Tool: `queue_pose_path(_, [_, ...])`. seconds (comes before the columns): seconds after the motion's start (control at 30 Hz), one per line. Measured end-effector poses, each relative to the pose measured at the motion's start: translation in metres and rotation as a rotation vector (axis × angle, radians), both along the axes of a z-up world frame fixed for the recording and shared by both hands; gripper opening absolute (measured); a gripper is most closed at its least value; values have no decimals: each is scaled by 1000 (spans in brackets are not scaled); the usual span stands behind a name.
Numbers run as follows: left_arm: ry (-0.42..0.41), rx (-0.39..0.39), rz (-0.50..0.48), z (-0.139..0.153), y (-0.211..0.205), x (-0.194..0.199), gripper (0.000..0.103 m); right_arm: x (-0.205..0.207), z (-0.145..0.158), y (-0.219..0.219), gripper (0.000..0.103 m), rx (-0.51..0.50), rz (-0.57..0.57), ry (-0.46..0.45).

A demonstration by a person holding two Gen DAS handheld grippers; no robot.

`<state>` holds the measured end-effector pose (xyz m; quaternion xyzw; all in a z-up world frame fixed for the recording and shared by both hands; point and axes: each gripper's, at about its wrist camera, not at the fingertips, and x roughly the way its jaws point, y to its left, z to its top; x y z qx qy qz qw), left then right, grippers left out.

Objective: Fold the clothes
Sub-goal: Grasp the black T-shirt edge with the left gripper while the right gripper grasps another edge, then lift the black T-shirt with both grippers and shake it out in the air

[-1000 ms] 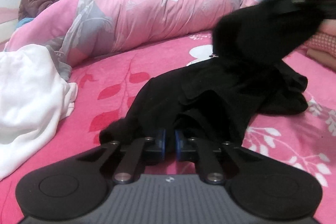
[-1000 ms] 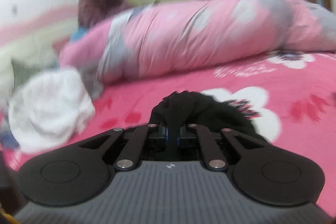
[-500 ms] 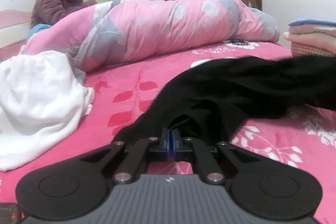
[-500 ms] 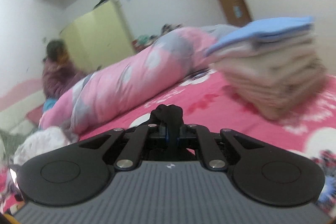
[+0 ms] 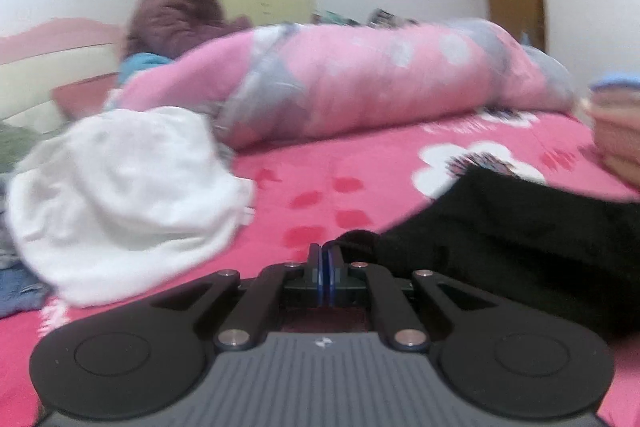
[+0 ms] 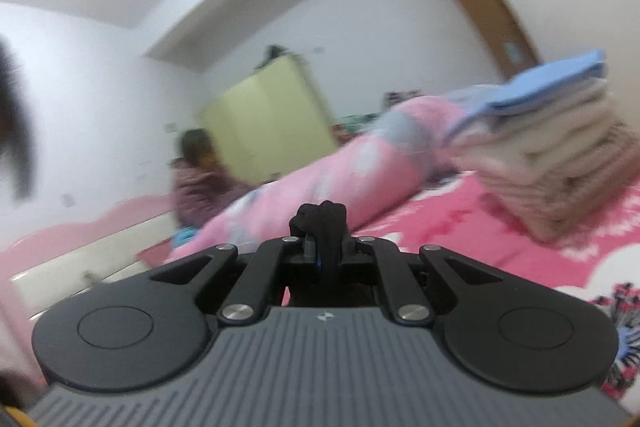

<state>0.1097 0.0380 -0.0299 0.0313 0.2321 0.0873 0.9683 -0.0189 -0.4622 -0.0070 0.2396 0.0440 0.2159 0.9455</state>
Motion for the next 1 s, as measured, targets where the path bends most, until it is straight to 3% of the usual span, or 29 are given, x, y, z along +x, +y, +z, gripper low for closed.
queue_pose_path(0.13, [-5, -9, 85, 8, 16, -10, 3, 11, -9, 13, 7, -90, 154, 57])
queue_pose_path(0.4, [-49, -6, 187, 18, 27, -30, 3, 36, -32, 46, 8, -245, 349, 195])
queue_pose_path(0.57, [-8, 17, 208, 14, 28, -26, 5, 26, -32, 46, 8, -238, 325, 186])
queue_pose_path(0.67, [-12, 9, 184, 10, 25, -29, 23, 31, -22, 39, 8, -198, 280, 144])
queue_pose_path(0.73, [-54, 10, 143, 12, 20, -35, 66, 36, -8, 39, 8, -190, 256, 103])
queue_pose_path(0.77, [-75, 19, 109, 13, 15, -38, 73, 42, 3, 41, 7, -191, 249, 79])
queue_pose_path(0.87, [-107, 40, -87, 13, -6, -49, 83, 65, 42, 50, 7, -190, 239, 9])
queue_pose_path(0.9, [-96, 40, -166, 11, -13, -51, 93, 74, 55, 54, 7, -189, 238, -11])
queue_pose_path(1.0, [12, 36, -413, -6, -41, -49, 97, 101, 91, 70, 6, -179, 244, -49])
